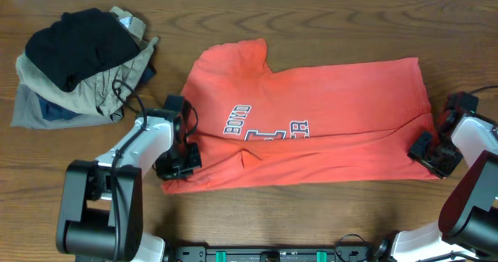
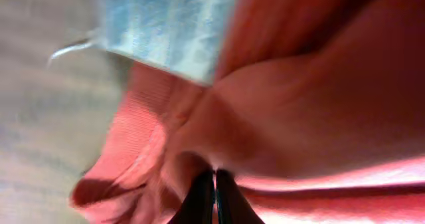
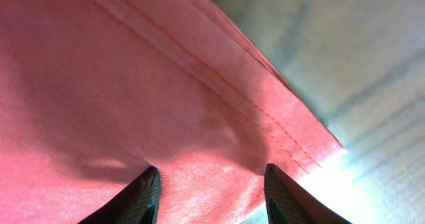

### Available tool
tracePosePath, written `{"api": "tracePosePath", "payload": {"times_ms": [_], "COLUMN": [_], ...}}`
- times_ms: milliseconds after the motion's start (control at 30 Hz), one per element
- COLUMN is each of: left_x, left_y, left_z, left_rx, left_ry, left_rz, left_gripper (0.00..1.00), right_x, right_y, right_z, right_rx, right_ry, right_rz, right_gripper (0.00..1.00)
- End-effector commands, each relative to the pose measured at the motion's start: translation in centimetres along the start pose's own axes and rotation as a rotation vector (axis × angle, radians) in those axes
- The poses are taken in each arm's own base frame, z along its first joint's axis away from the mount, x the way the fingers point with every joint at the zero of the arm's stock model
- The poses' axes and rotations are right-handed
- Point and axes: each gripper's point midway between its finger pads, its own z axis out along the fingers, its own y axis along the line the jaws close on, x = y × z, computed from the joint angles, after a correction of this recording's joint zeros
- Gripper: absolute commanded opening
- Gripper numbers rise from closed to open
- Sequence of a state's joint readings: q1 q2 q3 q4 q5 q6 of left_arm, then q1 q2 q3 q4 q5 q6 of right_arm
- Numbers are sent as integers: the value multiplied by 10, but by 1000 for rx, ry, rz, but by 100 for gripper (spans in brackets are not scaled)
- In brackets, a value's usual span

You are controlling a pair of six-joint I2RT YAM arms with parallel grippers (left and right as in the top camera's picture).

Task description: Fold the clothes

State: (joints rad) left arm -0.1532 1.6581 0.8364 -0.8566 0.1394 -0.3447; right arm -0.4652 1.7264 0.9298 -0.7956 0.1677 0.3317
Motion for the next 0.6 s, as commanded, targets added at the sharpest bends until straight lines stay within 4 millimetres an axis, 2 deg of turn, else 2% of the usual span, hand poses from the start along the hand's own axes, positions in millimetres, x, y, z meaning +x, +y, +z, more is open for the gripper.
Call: {"api": "tracePosePath", "payload": {"times_ms": [0,100,200,267,333,400,500,567], "left_x": [1,-7,-21,-35,-51,-64,-86,-100], "left_y": [4,-1,-9,-17,-26,-34,-47,-55], "left_z": [-12,-31,-55,-78,-107,-129,-163,-180], "left_rx": [1,43,94,130,162,181,197,194], "left_ry": [-56,-150,-267,-360,-456,-519,-603,-639], "left_rz": [-28,-20,2,35,75,106,175,217], "left_gripper": [6,6,8,17,34,47,55,63], "right_x": [18,11,-5,-19,-31,-40,-48,-49], "right_y": [-27,-19,-1,14,28,42,59,65], "right_z": [19,12,-9,-33,-61,-91,-135,-155], "right_rx": [95,38,-73,-170,-268,-365,-504,-557], "right_ry": [67,43,-19,-83,-155,-230,-346,-398], "right_rz": [56,43,2,-27,-56,-99,-194,-237], "right_gripper": [49,50,51,53,59,62,70,74]}}
